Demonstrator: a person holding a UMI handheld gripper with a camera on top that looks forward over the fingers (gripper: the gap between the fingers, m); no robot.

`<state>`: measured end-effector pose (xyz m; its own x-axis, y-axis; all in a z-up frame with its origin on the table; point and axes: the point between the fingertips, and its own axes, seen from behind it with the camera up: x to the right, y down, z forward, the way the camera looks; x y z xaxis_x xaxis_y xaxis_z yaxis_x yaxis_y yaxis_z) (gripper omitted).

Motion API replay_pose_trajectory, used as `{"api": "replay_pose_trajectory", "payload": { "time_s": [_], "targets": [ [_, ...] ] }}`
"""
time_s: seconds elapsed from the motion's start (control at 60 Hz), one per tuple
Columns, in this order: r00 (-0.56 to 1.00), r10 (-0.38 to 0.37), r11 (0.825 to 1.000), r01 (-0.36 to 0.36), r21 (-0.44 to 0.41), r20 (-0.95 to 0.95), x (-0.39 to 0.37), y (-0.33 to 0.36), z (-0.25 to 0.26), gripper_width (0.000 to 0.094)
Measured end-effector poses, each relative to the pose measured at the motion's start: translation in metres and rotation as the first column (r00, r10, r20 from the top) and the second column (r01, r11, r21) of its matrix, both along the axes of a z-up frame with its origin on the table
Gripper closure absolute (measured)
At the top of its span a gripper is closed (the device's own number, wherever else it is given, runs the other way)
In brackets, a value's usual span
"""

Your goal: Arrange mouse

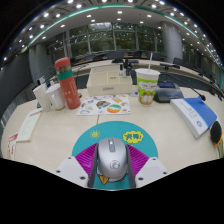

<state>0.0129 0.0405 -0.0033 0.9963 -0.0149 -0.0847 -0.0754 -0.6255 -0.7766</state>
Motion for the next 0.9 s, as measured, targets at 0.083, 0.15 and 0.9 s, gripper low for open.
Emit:
{"api": "replay_pose_trajectory", "payload": {
  "time_s": [0.083, 0.15, 0.9],
  "targets": [
    [1.000, 0.013, 1.000, -0.013, -0.004, 0.020, 0.000, -0.005, -0.002, 0.0325],
    [0.999, 0.013, 1.000, -0.013, 0.009, 0.050, 0.001, -0.011, 0.008, 0.0072],
    [0.984, -0.087, 0.984, 0.061, 0.166, 0.155, -0.067, -0.349, 0.233, 0.0078]
  ]
}}
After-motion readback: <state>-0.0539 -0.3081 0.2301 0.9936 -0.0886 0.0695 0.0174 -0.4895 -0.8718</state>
